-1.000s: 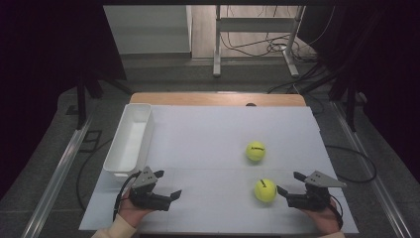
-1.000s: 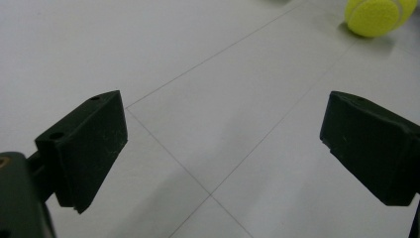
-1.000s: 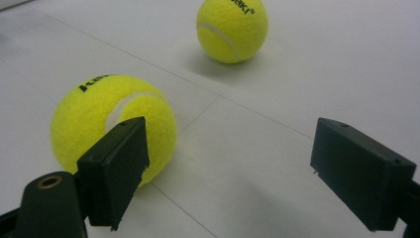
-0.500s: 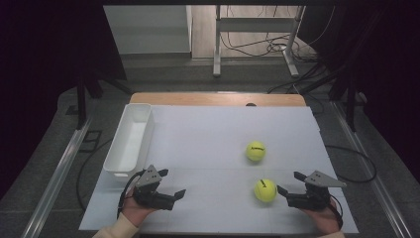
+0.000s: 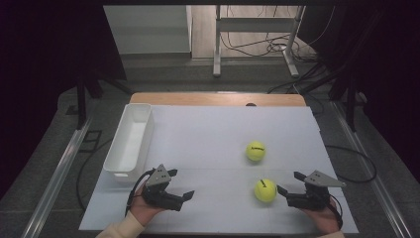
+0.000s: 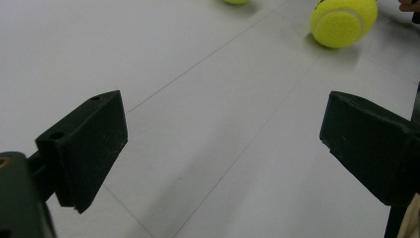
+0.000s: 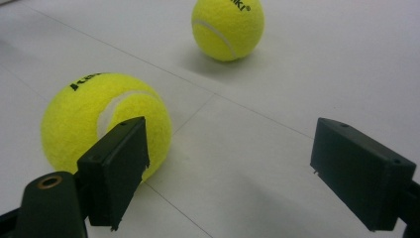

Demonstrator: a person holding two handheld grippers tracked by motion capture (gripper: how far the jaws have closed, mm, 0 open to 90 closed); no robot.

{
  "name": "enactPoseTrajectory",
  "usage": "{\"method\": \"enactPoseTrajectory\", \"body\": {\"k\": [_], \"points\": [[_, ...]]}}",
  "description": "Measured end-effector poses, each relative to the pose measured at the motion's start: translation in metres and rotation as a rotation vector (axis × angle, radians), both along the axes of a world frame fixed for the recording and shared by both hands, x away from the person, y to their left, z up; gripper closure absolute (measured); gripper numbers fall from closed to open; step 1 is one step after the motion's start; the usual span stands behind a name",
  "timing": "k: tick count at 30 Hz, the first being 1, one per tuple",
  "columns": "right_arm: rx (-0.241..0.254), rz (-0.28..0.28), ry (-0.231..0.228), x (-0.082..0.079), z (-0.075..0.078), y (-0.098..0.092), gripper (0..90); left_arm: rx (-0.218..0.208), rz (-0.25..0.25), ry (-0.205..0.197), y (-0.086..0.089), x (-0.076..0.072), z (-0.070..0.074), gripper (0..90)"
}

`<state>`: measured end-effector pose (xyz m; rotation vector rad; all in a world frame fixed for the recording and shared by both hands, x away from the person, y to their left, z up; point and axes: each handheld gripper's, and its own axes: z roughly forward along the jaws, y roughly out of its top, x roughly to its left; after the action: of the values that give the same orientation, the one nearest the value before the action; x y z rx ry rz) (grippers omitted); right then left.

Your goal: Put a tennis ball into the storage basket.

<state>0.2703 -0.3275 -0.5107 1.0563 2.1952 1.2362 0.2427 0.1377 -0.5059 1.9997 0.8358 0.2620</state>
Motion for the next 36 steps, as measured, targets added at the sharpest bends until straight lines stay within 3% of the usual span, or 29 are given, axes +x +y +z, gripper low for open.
{"method": "enactPoseTrajectory", "body": {"k": [12, 36], "points": [[0.0, -0.002, -0.003, 0.0, 0.0, 0.0, 15.6, -0.024, -0.025, 0.013, -0.012, 0.008, 0.004, 5.3], [0.0, -0.003, -0.005, 0.0, 0.0, -0.001, 15.7, -0.031, -0.057, 0.034, -0.03, 0.019, 0.005, 5.6]]}}
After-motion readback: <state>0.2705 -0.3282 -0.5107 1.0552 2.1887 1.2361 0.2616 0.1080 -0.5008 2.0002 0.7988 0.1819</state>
